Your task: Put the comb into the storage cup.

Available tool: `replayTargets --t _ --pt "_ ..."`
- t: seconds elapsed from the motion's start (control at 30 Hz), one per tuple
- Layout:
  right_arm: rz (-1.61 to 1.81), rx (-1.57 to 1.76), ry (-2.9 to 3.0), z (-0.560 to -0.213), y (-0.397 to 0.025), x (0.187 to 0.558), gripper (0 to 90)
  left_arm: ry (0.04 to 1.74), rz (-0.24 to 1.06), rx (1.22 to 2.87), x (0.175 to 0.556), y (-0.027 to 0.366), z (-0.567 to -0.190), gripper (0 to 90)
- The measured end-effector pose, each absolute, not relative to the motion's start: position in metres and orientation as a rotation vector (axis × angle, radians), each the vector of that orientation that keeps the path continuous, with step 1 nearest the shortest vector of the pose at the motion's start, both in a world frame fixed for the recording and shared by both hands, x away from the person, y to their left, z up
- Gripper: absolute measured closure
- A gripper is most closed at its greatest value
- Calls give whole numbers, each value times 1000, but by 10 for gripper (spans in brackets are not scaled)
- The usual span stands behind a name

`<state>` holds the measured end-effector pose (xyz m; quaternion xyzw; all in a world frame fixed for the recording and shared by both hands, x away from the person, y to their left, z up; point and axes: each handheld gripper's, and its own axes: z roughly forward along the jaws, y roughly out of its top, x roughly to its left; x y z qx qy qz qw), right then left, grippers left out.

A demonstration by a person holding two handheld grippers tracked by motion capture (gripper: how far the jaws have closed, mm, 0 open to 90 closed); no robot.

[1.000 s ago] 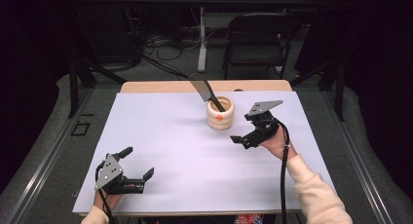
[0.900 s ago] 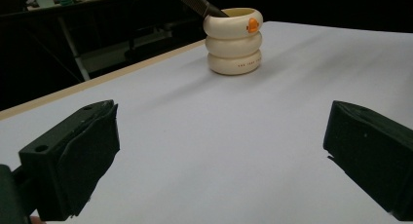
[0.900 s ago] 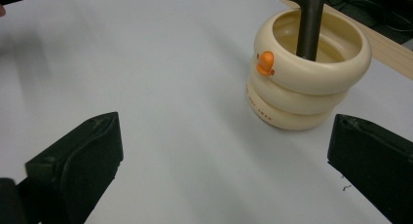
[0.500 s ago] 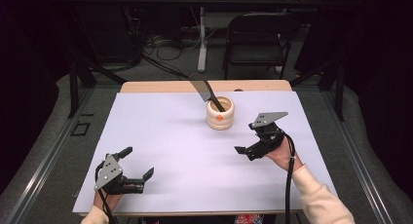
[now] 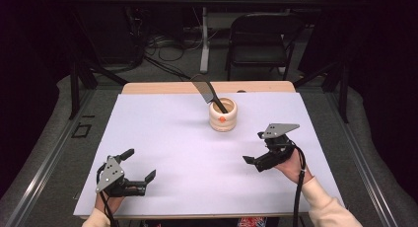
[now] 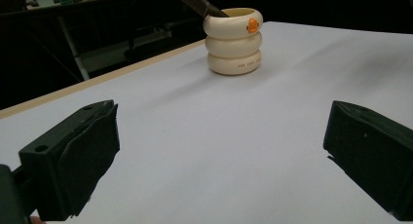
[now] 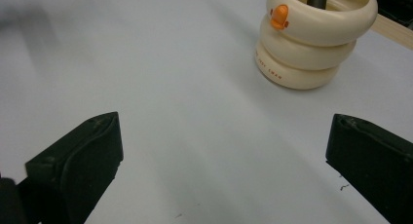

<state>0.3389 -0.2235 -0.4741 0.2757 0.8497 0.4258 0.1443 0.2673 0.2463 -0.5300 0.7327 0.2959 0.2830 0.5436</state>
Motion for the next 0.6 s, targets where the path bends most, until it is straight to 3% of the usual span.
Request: replayTargets --t 0.6 --pt "1239 829 2409 -491 -241 313 0 707 672 1739 267 247 -530 0"
